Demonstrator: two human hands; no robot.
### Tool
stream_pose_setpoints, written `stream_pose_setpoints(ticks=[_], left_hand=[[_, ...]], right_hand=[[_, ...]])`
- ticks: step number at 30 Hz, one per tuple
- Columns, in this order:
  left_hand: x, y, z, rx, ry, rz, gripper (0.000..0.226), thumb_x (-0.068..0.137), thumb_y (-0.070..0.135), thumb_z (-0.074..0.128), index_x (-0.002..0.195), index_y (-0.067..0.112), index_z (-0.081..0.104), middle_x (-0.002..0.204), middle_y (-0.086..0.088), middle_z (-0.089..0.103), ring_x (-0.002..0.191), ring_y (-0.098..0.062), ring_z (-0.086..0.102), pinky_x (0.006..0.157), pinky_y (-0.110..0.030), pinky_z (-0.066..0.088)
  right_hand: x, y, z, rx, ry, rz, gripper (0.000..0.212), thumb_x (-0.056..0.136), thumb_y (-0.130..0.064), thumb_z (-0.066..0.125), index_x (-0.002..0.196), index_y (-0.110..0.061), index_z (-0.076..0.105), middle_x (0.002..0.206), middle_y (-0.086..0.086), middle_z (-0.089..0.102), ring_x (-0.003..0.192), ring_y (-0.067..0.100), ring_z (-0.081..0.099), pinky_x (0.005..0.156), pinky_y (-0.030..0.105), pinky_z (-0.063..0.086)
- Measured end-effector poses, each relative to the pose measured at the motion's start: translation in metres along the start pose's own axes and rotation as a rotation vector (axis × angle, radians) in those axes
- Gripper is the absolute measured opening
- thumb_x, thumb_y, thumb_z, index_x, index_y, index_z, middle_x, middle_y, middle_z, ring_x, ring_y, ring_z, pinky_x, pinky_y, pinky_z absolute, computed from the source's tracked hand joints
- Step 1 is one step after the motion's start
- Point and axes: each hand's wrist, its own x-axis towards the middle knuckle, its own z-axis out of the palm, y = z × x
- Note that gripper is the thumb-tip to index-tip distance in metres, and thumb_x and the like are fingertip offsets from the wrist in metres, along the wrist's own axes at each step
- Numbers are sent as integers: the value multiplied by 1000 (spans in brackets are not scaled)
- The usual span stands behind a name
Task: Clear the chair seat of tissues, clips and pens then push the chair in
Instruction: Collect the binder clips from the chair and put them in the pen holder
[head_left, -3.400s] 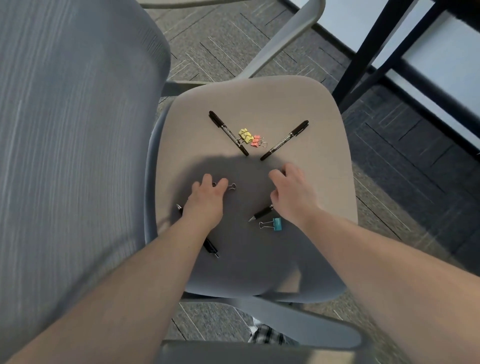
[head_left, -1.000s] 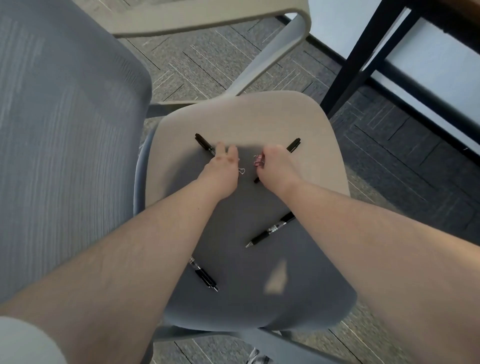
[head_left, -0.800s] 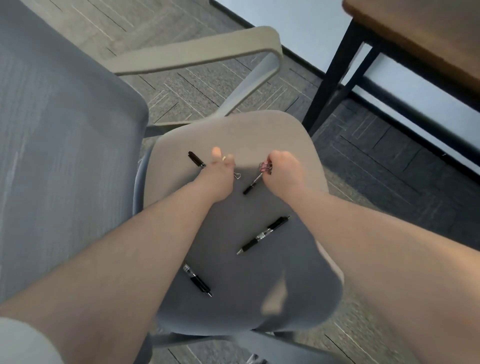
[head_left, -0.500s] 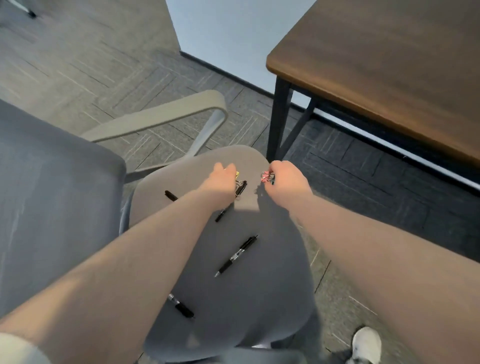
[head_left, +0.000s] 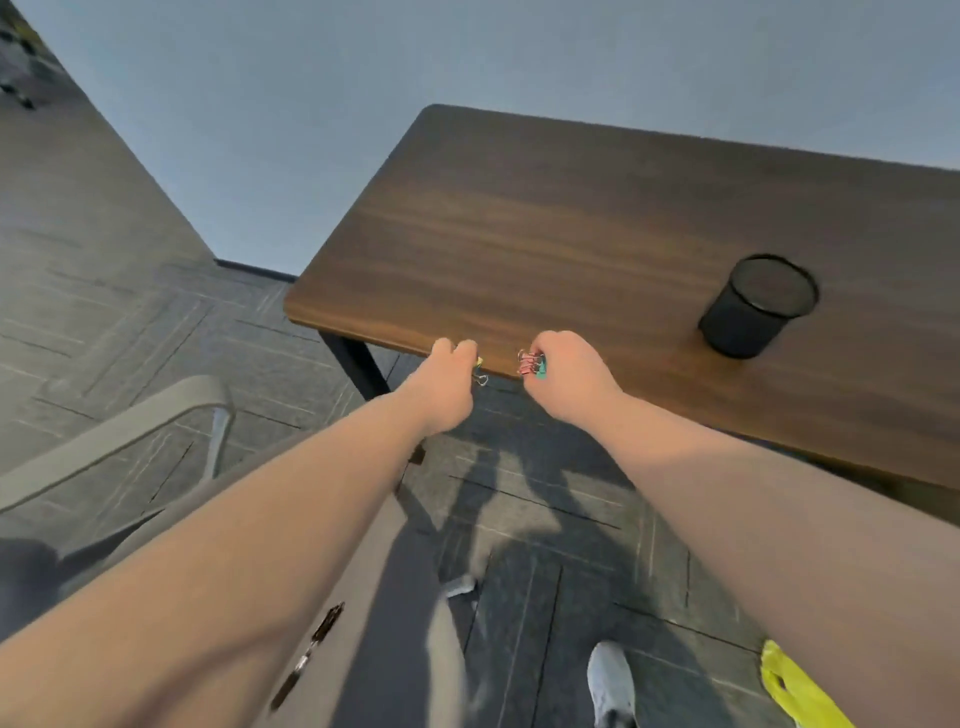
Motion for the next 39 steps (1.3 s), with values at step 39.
stream_pose_setpoints(ticks=[39], left_hand=[[153, 305, -1, 176, -122, 195, 30, 89, 14, 52, 117, 5, 52, 111, -13, 61, 96, -31, 56, 75, -34, 43]], right_hand=[[55, 211, -195, -104, -133, 168, 10, 84, -13, 57, 92, -11, 53, 90, 5, 52, 85, 25, 49, 71, 34, 45]])
